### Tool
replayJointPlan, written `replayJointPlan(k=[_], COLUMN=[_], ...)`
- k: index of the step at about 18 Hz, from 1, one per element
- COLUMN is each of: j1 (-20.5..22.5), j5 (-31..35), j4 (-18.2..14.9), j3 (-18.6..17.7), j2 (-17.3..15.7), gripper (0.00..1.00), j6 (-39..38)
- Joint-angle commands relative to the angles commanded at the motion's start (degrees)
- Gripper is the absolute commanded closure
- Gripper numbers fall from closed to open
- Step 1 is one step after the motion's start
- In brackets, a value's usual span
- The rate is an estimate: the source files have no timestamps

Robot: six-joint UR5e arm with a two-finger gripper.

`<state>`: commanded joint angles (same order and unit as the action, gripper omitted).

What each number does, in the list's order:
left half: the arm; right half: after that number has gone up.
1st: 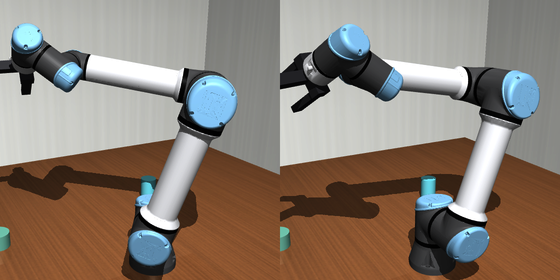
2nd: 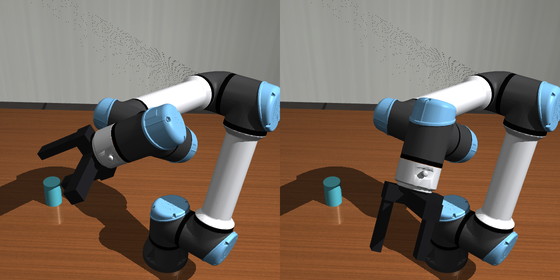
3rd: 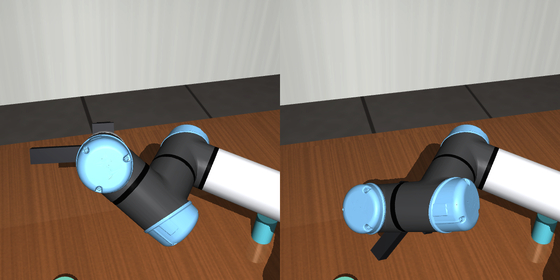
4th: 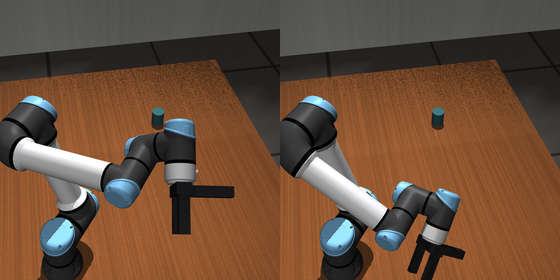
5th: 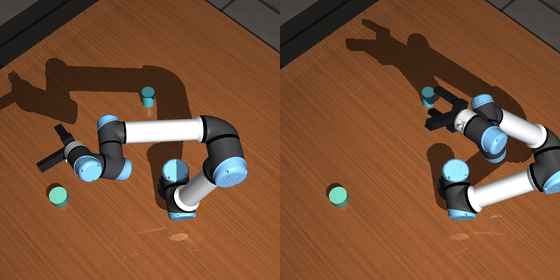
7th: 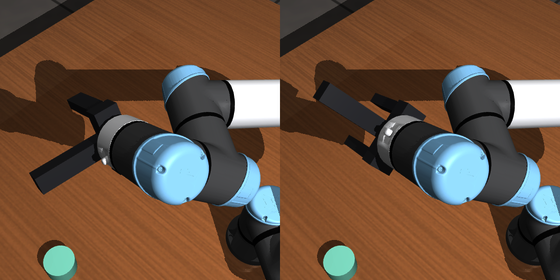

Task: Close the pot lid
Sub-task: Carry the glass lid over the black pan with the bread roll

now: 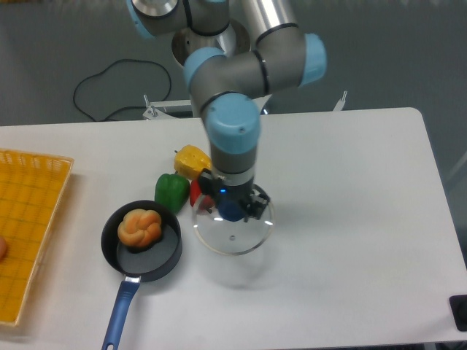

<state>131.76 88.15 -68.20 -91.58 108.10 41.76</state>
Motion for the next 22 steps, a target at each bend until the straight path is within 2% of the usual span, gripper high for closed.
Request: replayJointPlan(k=[4, 9, 16, 22], j1=[-4.3, -8.97, -11.96, -13.1], j5=[0.17, 0.53, 0.97, 0.7], j4=[3.15, 3.52, 3.6, 3.6], j3=[0.0, 0.26, 0.09, 0.09], j2=[0.53, 1.41, 3.34, 3.6], gripper=[0.49, 0.49, 0.49, 0.49], j6=[-4.65, -8.35, -10.02, -11.34])
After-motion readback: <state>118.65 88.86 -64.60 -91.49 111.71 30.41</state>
